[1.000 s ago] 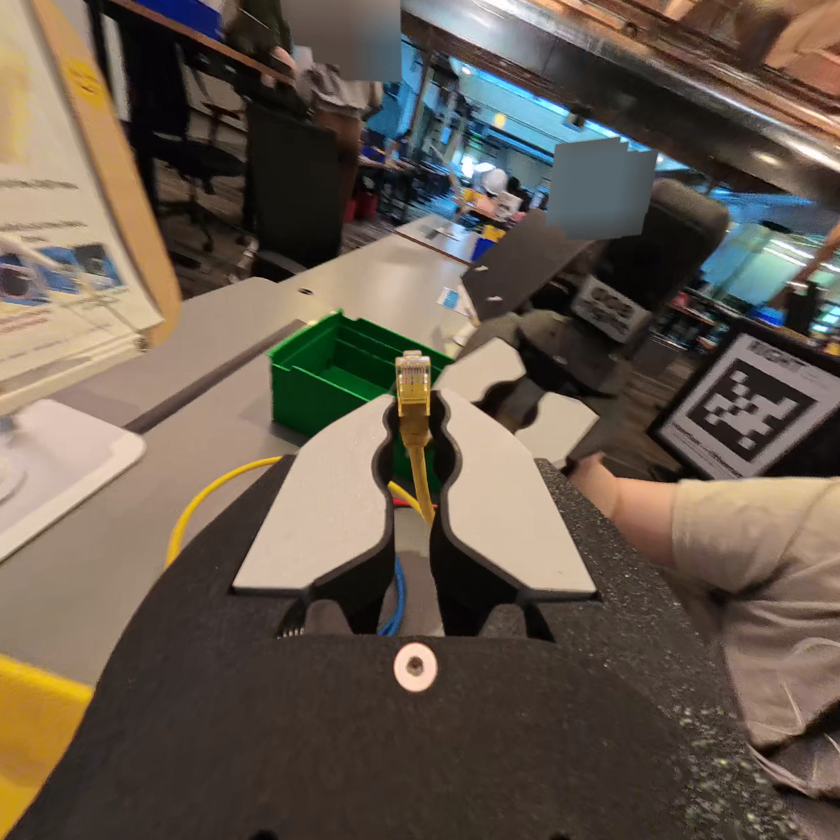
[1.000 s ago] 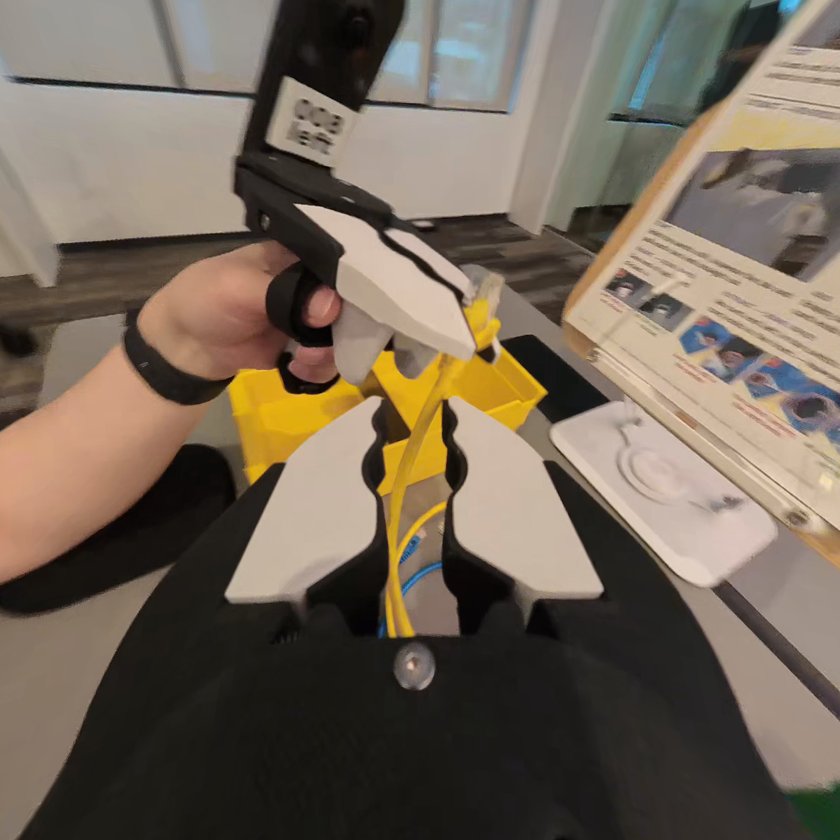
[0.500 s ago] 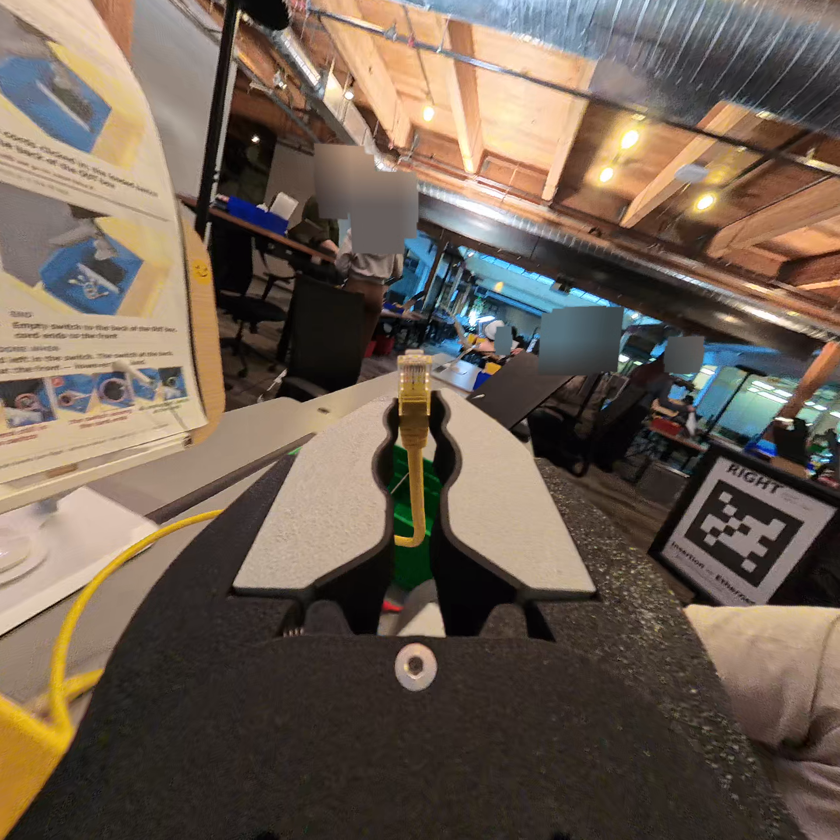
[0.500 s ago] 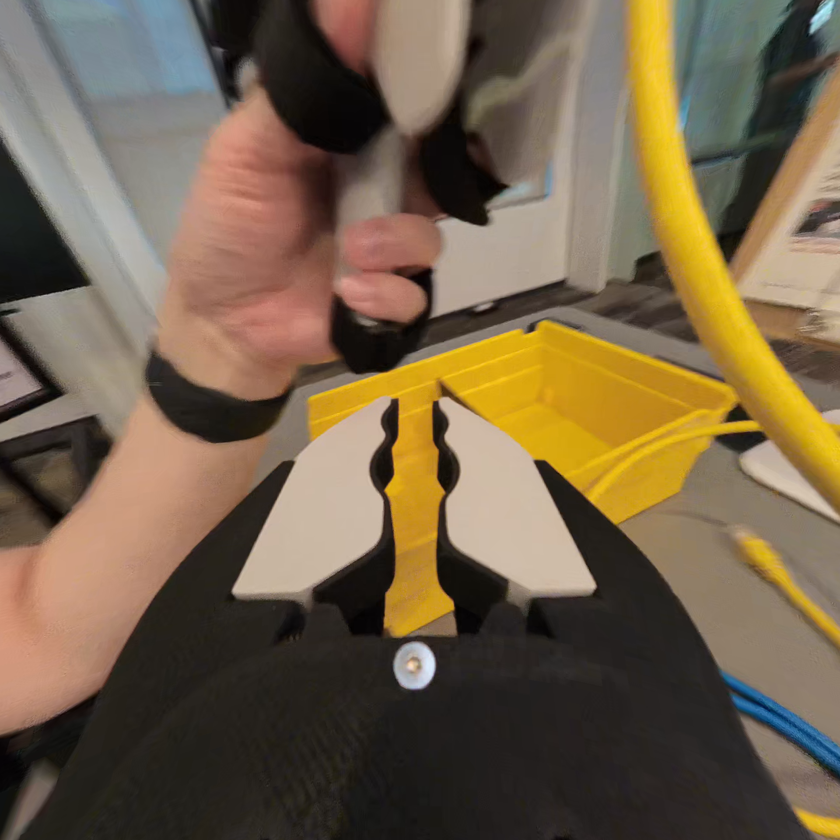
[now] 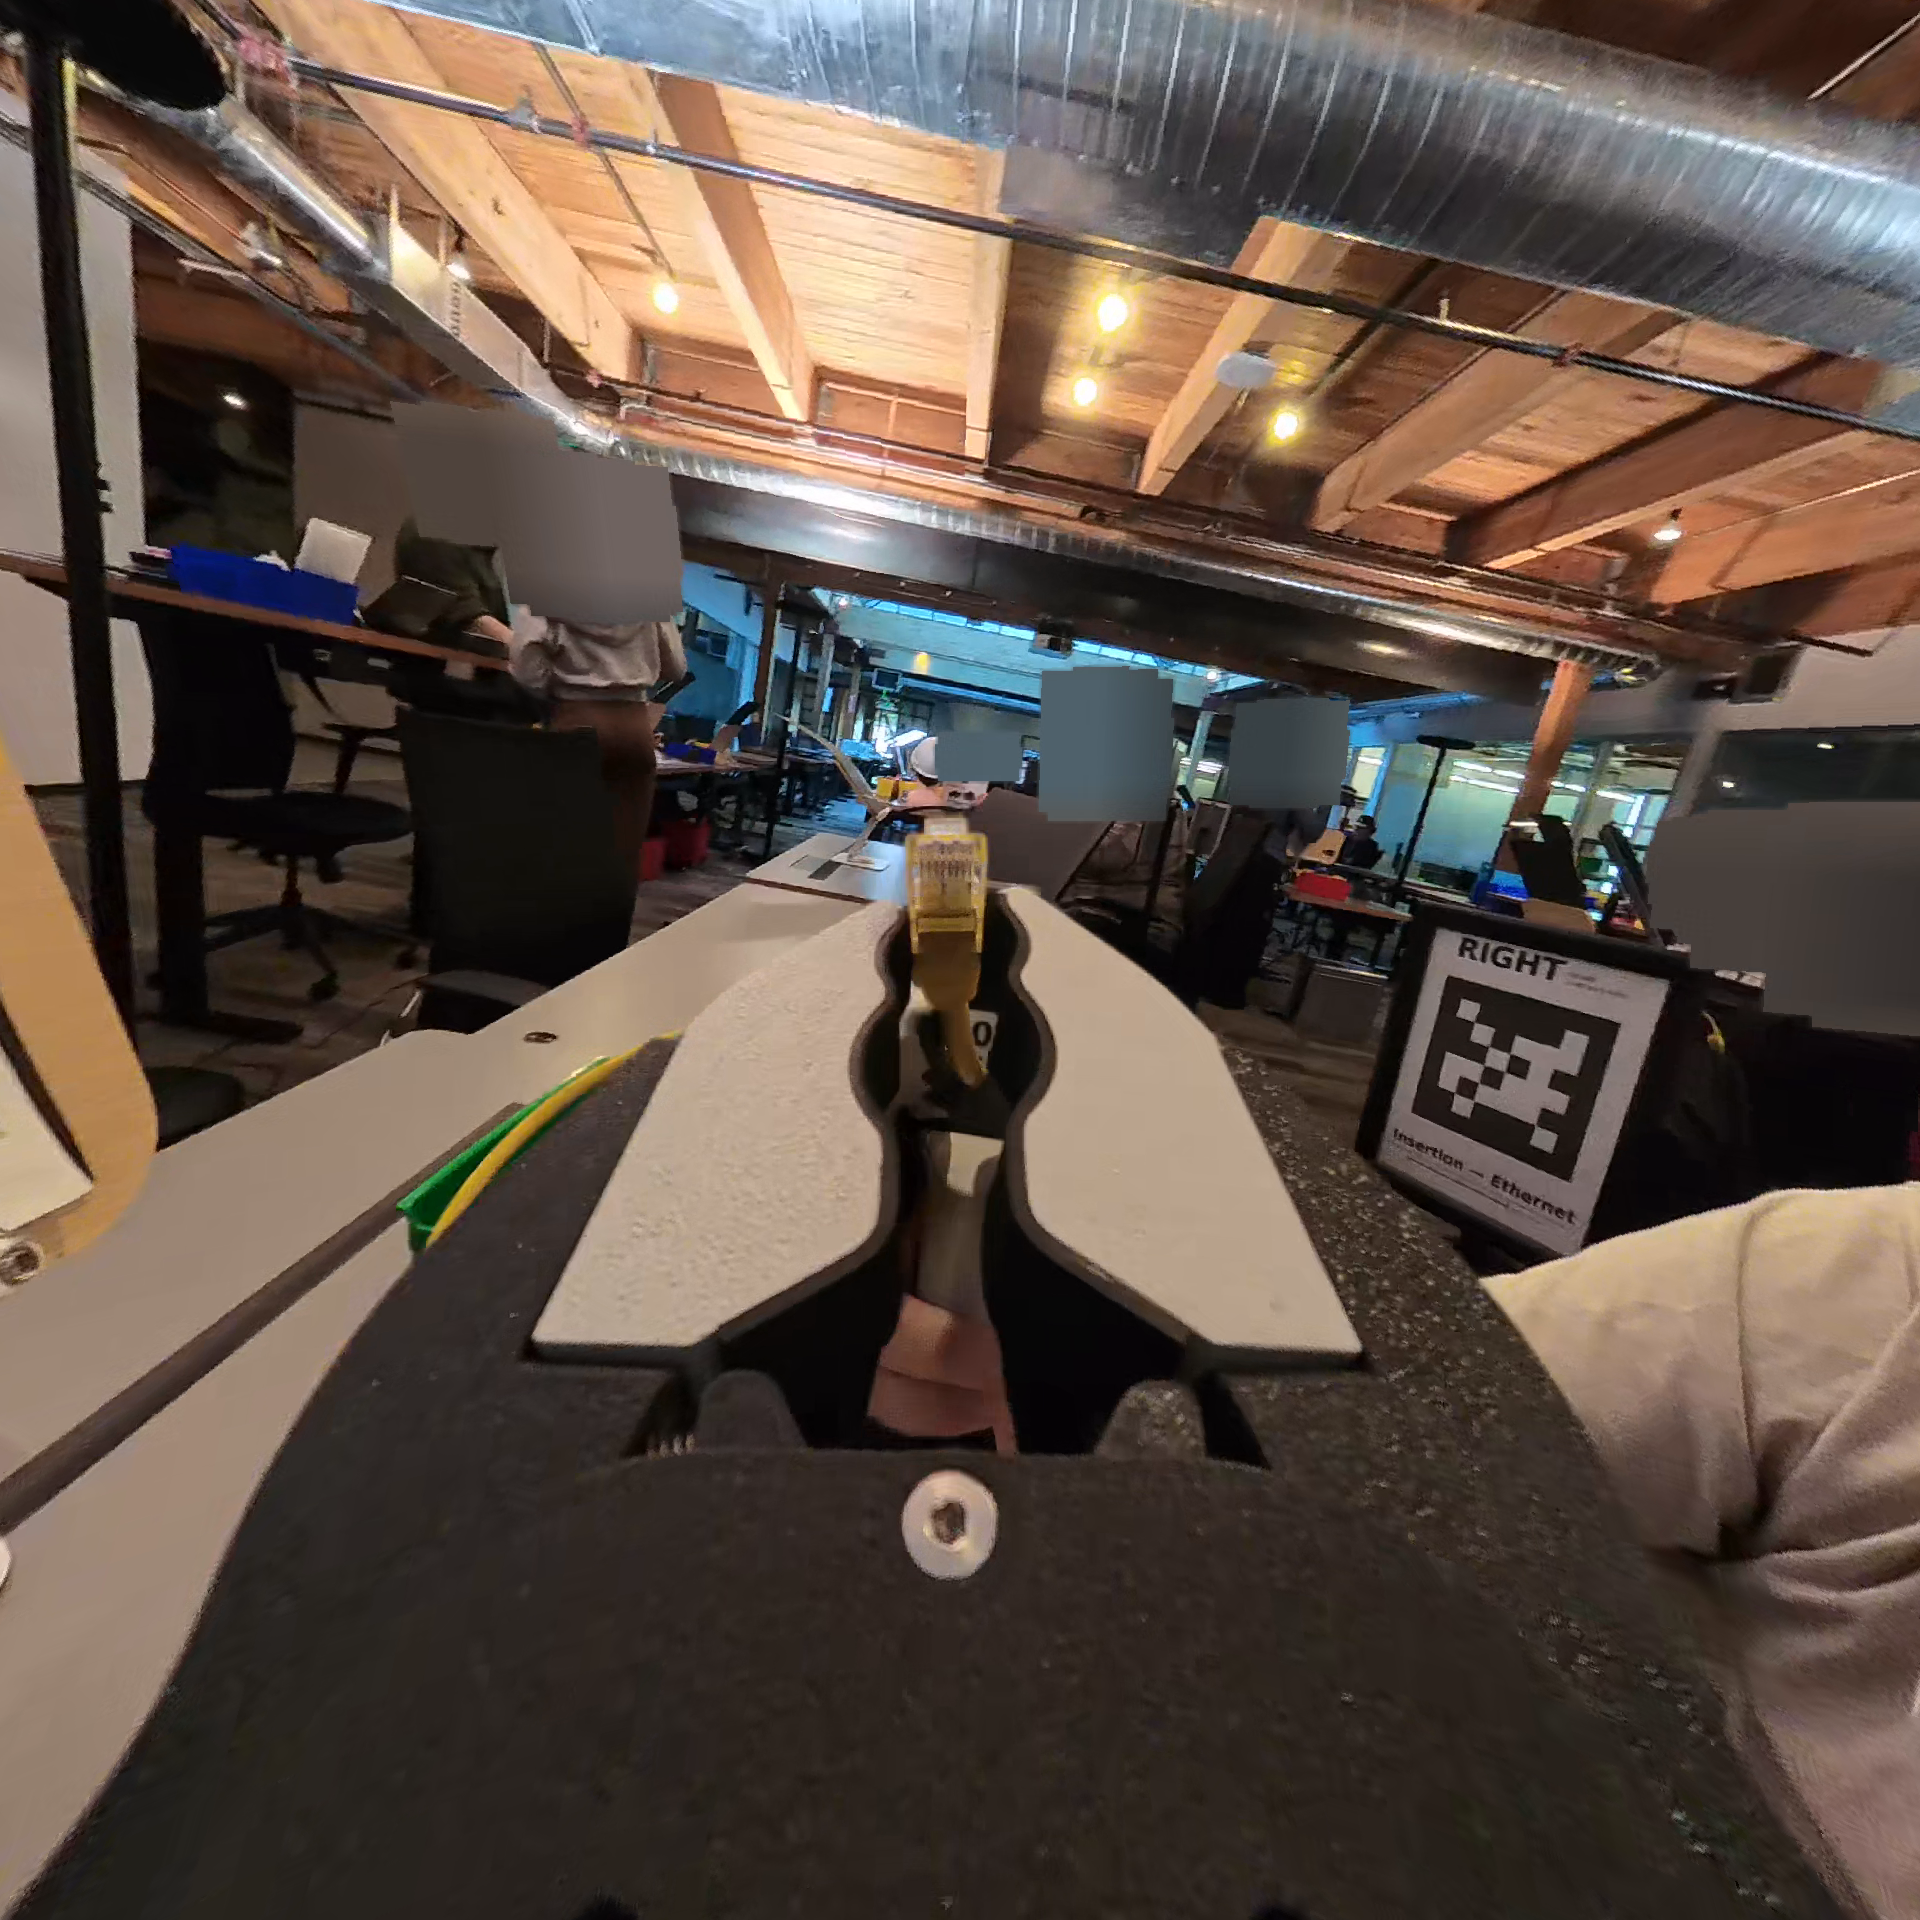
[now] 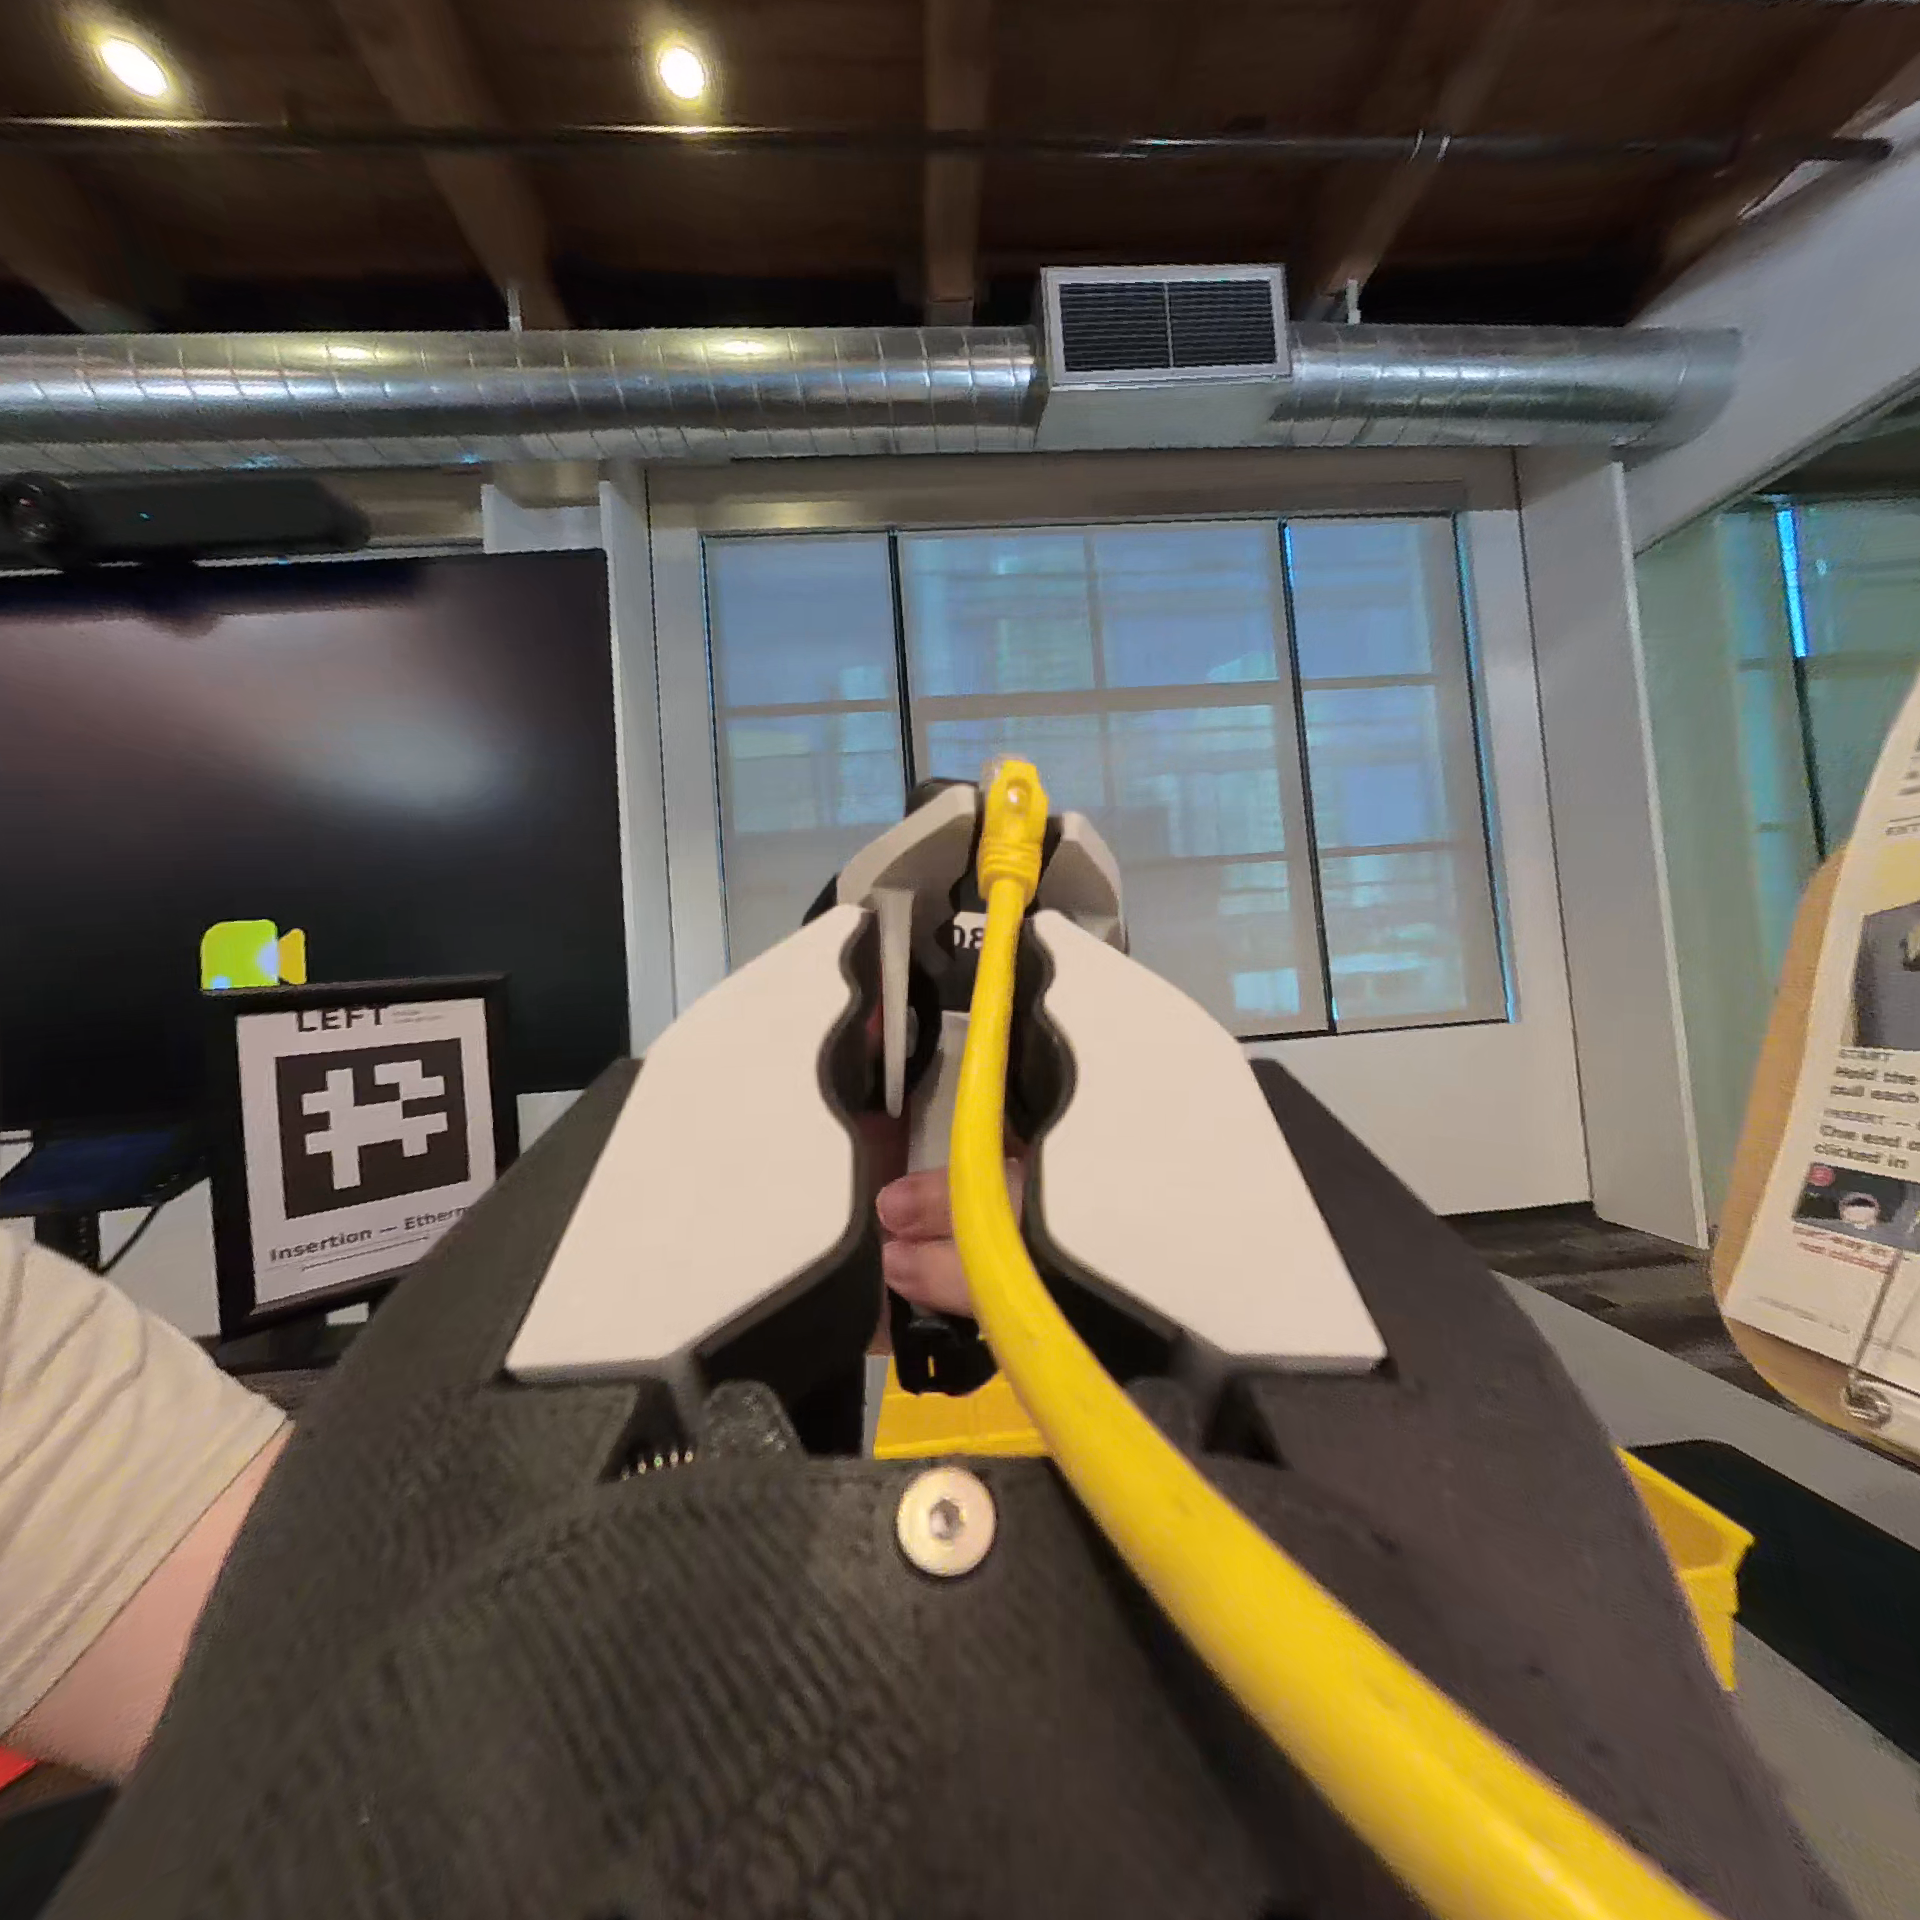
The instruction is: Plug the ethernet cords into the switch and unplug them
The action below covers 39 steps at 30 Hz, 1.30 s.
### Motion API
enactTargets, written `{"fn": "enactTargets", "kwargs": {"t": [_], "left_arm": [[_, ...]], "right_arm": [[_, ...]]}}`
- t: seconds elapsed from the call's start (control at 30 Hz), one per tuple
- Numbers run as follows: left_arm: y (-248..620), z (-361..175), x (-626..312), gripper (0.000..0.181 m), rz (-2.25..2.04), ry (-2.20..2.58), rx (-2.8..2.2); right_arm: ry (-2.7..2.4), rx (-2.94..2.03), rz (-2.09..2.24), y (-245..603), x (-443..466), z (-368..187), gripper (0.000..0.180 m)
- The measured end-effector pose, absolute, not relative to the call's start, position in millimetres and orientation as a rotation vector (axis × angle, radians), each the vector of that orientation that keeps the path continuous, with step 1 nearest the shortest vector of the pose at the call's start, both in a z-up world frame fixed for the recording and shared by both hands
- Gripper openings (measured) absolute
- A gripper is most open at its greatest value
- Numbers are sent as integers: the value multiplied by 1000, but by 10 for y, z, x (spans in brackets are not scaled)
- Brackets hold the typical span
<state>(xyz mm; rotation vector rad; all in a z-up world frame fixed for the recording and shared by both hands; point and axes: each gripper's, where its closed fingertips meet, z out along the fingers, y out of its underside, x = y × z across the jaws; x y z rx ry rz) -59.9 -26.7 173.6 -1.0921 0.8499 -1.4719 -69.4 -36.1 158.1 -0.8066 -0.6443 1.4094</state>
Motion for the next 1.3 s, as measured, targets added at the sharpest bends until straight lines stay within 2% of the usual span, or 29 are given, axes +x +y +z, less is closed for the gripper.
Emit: {"fn": "enactTargets", "kwargs": {"t": [0.07, 0.17, 0.3, 0.37, 0.47, 0.53, 0.8, 0.83, 0.87, 0.9, 1.3], "left_arm": [[-321, 1730, -578, 12, -1499, 882, -1072], [-334, 1728, -570, 12, -1482, 894, -1041], [-330, 1730, -600, 12, -1438, 910, -1008], [-331, 1715, -596, 12, -1433, 920, -1012], [-310, 1667, -602, 14, -1396, 942, -1068], [-270, 1705, -679, 27, -1410, 905, -1109], [-136, 1590, -699, 36, -1510, 816, -1291], [-134, 1560, -676, 33, -1536, 818, -1311], [-173, 1544, -655, 19, -1571, 848, -1303], [-202, 1546, -644, 12, -1611, 858, -1290], [-196, 1626, -674, 11, -1563, 852, -1155]], "right_arm": [[-629, -824, 1369, -342, -664, 1608, 14], [-626, -868, 1390, -312, -657, 1609, 8], [-625, -925, 1569, -314, -685, 1623, 12], [-630, -934, 1586, -306, -677, 1610, 8], [-730, -911, 1383, -309, -663, 1564, 7], [-772, -900, 1177, -279, -616, 1559, 7], [-989, -820, 495, -263, -542, 1492, 7], [-1004, -814, 459, -261, -547, 1477, 7], [-1010, -816, 431, -248, -548, 1465, 7], [-1018, -818, 412, -236, -550, 1447, 7], [-885, -849, 719, -257, -594, 1524, 14]]}}
